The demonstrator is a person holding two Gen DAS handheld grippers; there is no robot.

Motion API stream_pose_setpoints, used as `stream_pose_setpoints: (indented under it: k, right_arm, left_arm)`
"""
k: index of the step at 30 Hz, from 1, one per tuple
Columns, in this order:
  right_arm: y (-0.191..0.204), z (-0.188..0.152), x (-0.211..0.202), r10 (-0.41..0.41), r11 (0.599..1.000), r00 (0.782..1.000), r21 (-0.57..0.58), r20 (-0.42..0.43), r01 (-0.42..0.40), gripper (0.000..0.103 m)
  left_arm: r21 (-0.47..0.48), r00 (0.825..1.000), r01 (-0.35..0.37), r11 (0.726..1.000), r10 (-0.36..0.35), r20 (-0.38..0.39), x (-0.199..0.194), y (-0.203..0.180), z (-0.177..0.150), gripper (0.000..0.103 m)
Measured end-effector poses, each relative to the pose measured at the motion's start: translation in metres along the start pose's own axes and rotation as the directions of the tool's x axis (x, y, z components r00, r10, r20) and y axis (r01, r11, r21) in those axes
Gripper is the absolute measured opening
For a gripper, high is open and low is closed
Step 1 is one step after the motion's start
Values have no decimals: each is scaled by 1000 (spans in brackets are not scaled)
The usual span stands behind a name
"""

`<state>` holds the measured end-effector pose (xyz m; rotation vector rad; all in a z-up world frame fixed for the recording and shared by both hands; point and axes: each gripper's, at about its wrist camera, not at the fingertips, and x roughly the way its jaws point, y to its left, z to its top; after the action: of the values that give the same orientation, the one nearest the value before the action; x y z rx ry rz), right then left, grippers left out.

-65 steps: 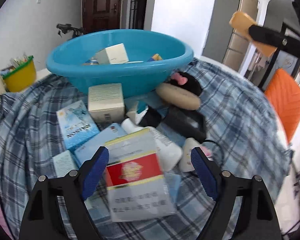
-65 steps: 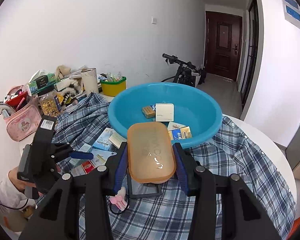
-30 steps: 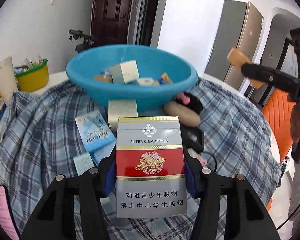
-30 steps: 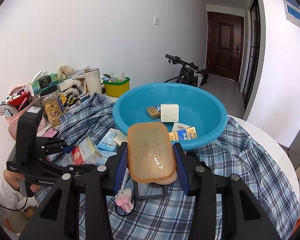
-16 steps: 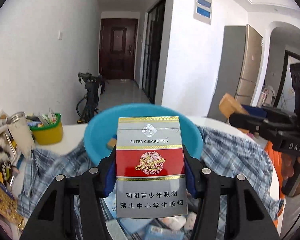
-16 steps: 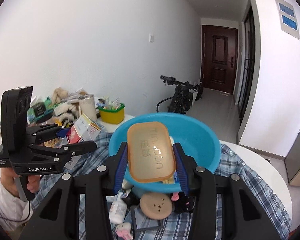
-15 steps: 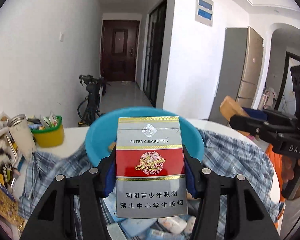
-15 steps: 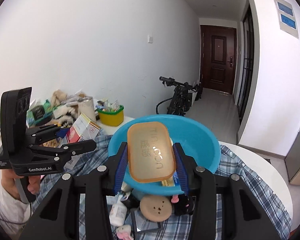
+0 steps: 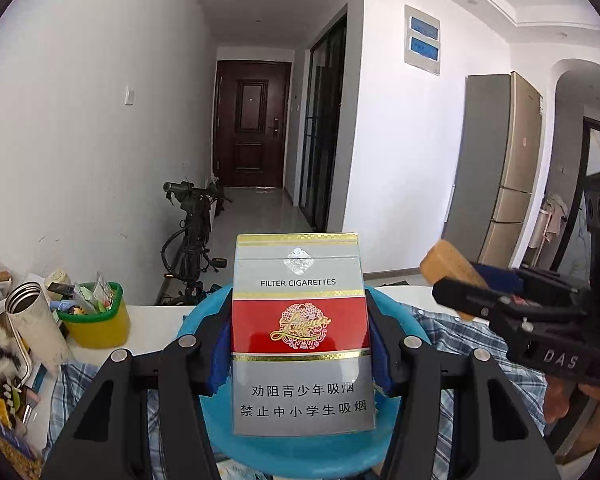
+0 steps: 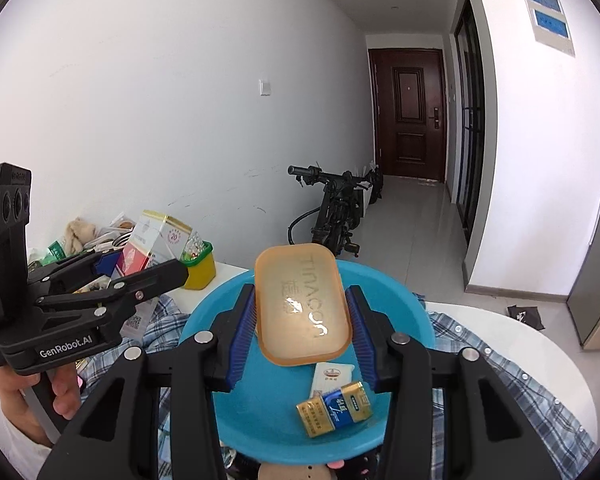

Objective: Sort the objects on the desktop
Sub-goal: 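Carry the cigarette pack and amber soap bar over the basin with both tools, then open the left tool to drop the cigarette pack into the basin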

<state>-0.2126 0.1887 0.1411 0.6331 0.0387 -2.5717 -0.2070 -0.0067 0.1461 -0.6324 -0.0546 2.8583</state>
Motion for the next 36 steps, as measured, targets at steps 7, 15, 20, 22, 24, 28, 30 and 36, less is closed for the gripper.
stream_pose_setpoints:
  k: [7, 15, 20, 22, 24, 28, 30, 36]
  right_arm:
    - [-11, -13, 42, 9, 1000, 998, 17, -64, -8, 43]
    - [-11, -19, 51, -8, 1000, 996, 4, -91, 8, 43]
    - [-11, -17, 46, -13, 1000, 997, -4, -80, 12, 43]
    - [-9, -15, 46, -12, 1000, 997, -9, -77, 12, 43]
    - [-9, -14, 46, -11, 1000, 997, -13, -76, 11, 43]
    - [-5, -13, 47, -2, 1000, 997, -13, -74, 2, 43]
    - [-3, -14, 46, -1, 1000, 997, -16, -71, 0, 43]
    - [-1, -14, 44, 0, 1000, 998, -20, -68, -1, 43]
  left_arm:
    - [-13, 998, 3, 1000, -4, -66, 51, 19, -3, 58]
    - [-23, 994, -9, 1000, 6, -113, 75, 31, -15, 58]
    - [13, 993, -15, 1000, 16, -118, 80, 25, -21, 58]
    - [16, 993, -15, 1000, 17, -120, 80, 22, -22, 58]
    - [20, 993, -15, 1000, 18, -119, 80, 21, -22, 58]
    - [28, 994, -28, 999, 31, -106, 75, 19, -20, 58]
    - [31, 994, -32, 999, 35, -102, 73, 20, -20, 58]
    - [49, 990, -78, 996, 84, -114, 71, 22, -20, 98]
